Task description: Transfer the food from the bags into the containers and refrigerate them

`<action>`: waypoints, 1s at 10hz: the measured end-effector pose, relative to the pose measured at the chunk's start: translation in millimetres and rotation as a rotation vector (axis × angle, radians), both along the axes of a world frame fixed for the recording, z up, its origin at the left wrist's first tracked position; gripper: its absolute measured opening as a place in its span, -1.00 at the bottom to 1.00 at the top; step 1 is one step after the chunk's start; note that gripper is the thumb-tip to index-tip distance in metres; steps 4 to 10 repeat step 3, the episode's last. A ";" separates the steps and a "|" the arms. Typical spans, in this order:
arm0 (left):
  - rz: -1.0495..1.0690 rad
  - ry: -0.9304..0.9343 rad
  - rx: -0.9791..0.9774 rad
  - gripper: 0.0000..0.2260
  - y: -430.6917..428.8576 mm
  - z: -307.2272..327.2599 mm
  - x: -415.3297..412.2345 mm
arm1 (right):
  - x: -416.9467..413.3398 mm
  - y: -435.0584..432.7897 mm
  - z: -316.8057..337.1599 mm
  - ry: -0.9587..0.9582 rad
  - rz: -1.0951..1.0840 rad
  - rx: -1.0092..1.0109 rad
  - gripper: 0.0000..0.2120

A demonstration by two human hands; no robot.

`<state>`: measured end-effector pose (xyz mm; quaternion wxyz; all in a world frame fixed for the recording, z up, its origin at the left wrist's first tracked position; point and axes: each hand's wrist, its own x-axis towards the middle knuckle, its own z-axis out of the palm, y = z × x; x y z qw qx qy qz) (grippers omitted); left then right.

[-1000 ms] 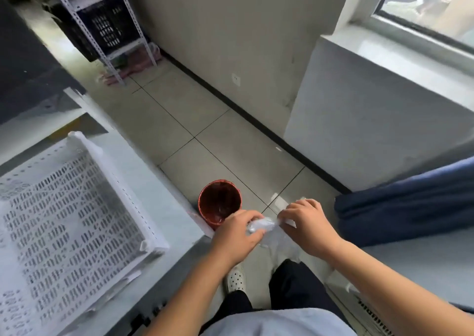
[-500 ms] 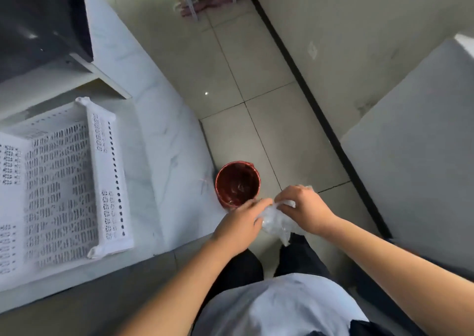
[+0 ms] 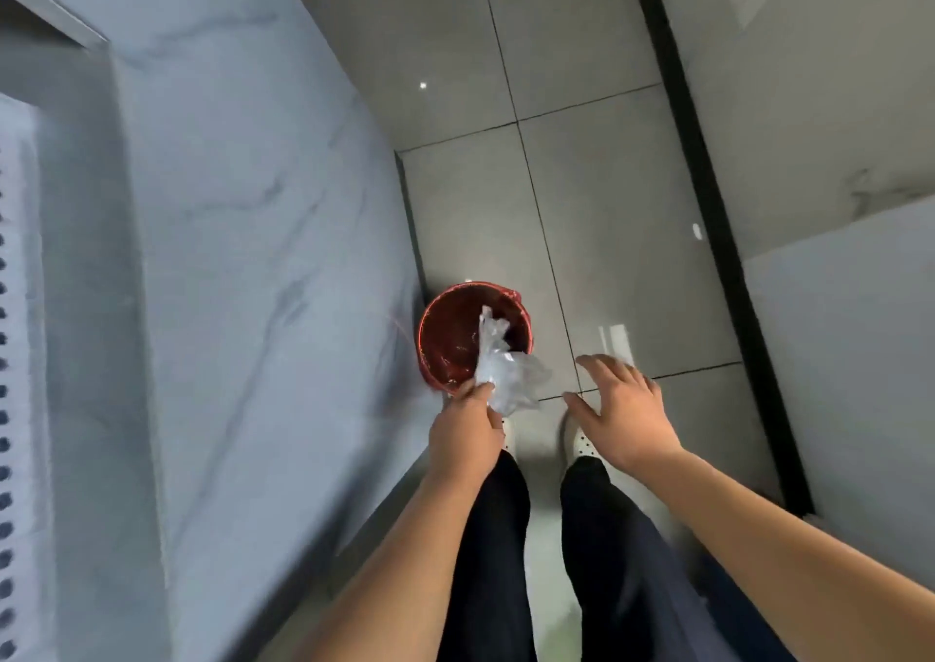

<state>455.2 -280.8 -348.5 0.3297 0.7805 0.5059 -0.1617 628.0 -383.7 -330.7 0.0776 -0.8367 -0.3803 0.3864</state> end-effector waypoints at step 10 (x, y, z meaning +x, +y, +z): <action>-0.058 0.372 -0.103 -0.38 55.5 -246.9 26.8 | 19.3 -5.9 -208.4 0.119 -0.092 -0.250 -0.50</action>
